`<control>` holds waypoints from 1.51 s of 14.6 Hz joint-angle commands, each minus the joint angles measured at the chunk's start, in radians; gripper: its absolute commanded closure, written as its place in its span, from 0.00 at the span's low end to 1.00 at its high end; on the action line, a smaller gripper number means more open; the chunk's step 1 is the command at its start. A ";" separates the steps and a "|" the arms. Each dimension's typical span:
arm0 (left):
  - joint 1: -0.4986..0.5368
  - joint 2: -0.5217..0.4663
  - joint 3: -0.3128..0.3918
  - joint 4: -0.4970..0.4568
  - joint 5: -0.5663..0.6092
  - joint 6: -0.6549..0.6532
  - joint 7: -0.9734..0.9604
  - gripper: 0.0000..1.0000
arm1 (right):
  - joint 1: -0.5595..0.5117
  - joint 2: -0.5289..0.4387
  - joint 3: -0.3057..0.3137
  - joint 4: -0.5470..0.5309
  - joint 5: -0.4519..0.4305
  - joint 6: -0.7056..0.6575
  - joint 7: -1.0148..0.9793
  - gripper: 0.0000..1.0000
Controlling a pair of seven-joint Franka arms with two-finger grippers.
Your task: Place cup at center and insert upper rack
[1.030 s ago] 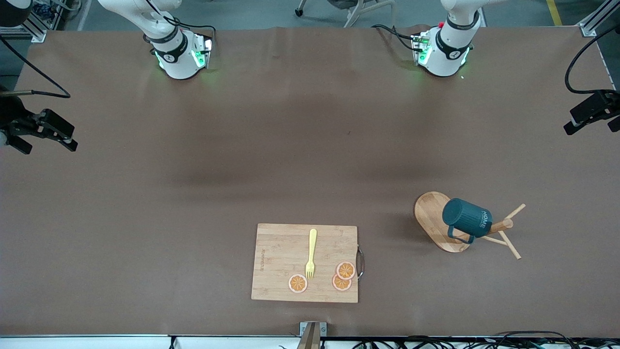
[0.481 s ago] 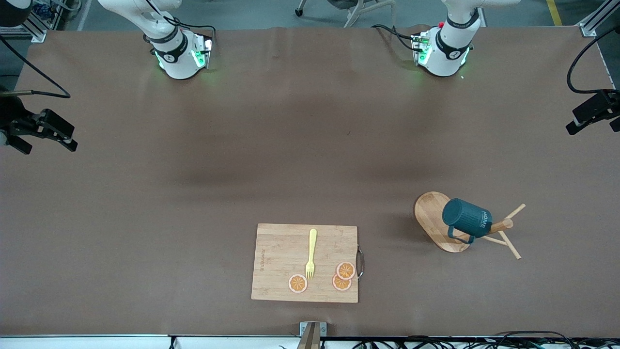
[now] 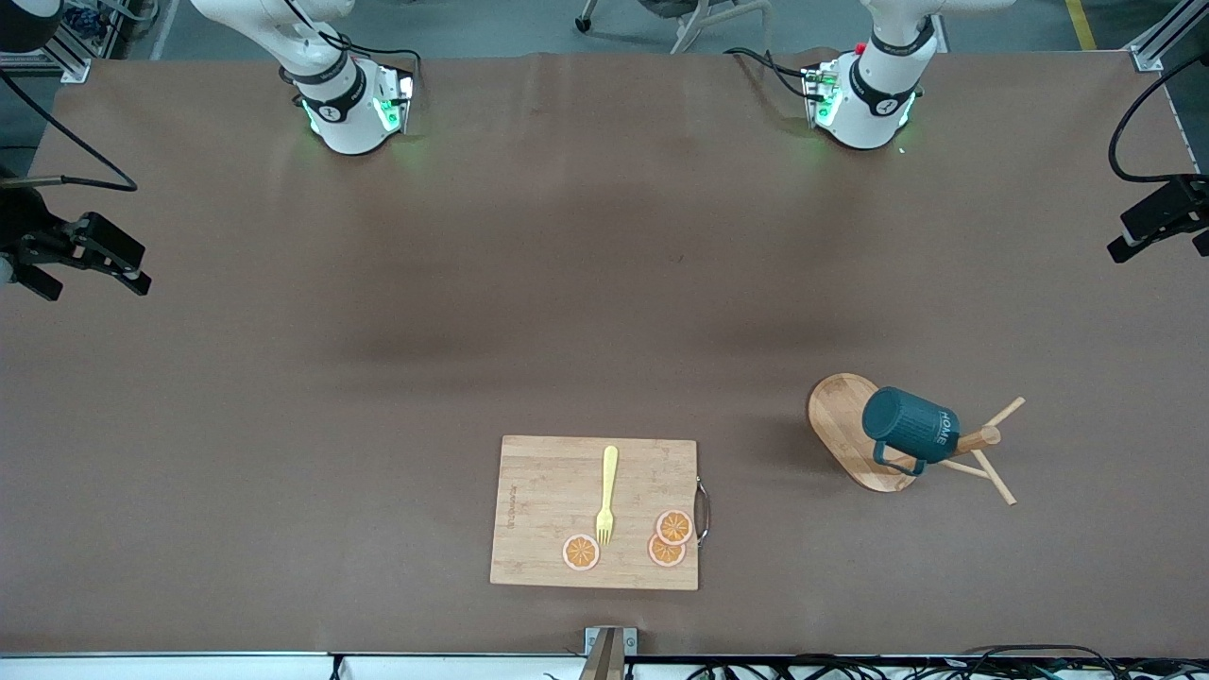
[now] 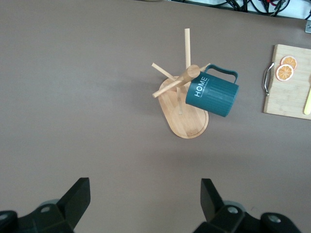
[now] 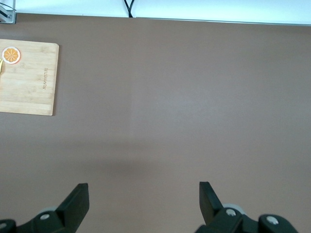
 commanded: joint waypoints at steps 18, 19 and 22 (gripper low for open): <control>0.056 0.006 -0.067 0.023 0.010 -0.001 0.017 0.00 | 0.001 -0.001 -0.001 -0.003 -0.007 0.015 -0.002 0.00; 0.053 0.006 -0.069 0.023 0.010 -0.001 0.017 0.00 | 0.001 -0.001 -0.001 -0.003 -0.007 0.015 -0.002 0.00; 0.054 0.006 -0.105 0.021 0.025 -0.004 0.017 0.00 | -0.001 0.001 -0.001 -0.003 -0.007 0.021 -0.002 0.00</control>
